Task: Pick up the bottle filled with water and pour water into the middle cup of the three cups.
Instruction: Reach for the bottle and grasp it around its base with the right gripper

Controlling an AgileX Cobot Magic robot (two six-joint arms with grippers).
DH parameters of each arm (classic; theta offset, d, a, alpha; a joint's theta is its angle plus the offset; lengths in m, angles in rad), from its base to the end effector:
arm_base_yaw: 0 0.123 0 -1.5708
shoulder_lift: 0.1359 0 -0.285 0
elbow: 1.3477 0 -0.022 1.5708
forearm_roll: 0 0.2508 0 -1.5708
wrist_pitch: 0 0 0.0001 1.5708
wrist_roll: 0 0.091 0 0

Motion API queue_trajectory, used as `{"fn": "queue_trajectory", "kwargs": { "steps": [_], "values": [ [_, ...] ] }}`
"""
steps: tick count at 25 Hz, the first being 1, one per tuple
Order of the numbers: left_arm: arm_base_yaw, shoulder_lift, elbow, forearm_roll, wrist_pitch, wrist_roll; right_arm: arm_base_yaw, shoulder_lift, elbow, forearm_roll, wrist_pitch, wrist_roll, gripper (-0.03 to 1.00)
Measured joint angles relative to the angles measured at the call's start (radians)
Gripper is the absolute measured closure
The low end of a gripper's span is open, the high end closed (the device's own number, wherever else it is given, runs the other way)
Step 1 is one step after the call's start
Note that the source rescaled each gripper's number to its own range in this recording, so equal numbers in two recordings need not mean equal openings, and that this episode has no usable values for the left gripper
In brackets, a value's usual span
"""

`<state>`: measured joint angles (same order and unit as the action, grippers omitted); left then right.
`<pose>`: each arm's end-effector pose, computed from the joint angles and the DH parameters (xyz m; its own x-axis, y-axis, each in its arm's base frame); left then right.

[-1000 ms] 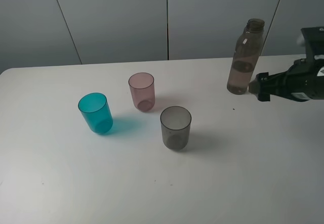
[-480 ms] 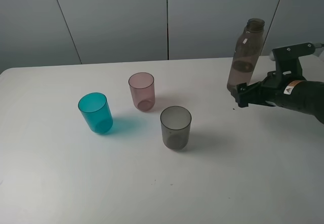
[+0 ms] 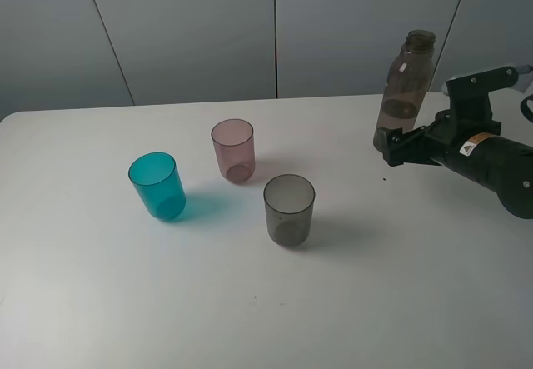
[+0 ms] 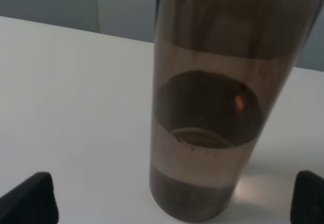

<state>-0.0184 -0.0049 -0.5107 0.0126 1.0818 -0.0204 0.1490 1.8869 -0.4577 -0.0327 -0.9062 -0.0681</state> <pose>-0.0077 0.0012 0.2785 -0.4609 -0.0060 -0.8875 0.0019 1.0000 -0.0077 0.2817 0.0447 0.1016 -0.4010 -0.1493 -0.9039 -0.2076 0.9758 -0.0691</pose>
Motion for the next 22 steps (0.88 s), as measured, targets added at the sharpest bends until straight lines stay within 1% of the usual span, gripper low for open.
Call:
{"fn": "queue_trajectory", "kwargs": {
  "steps": [4, 10, 14, 18, 22],
  "values": [
    [0.0, 0.0, 0.0, 0.0, 0.0, 0.0, 0.0, 0.041, -0.019, 0.02, -0.038, 0.004, -0.03],
    [0.0, 0.0, 0.0, 0.0, 0.0, 0.0, 0.0, 0.103, -0.099, 0.02, -0.046, 0.068, -0.03],
    [0.0, 0.0, 0.0, 0.0, 0.0, 0.0, 0.0, 0.127, -0.136, 0.027, -0.05, 0.082, -0.03],
    [0.0, 0.0, 0.0, 0.0, 0.0, -0.002, 0.0, 0.145, -0.157, 0.063, -0.052, 0.085, -0.03],
    [0.0, 0.0, 0.0, 0.0, 0.0, -0.002, 0.0, 0.18, -0.186, 0.075, -0.076, 0.103, -0.03]
  ]
}}
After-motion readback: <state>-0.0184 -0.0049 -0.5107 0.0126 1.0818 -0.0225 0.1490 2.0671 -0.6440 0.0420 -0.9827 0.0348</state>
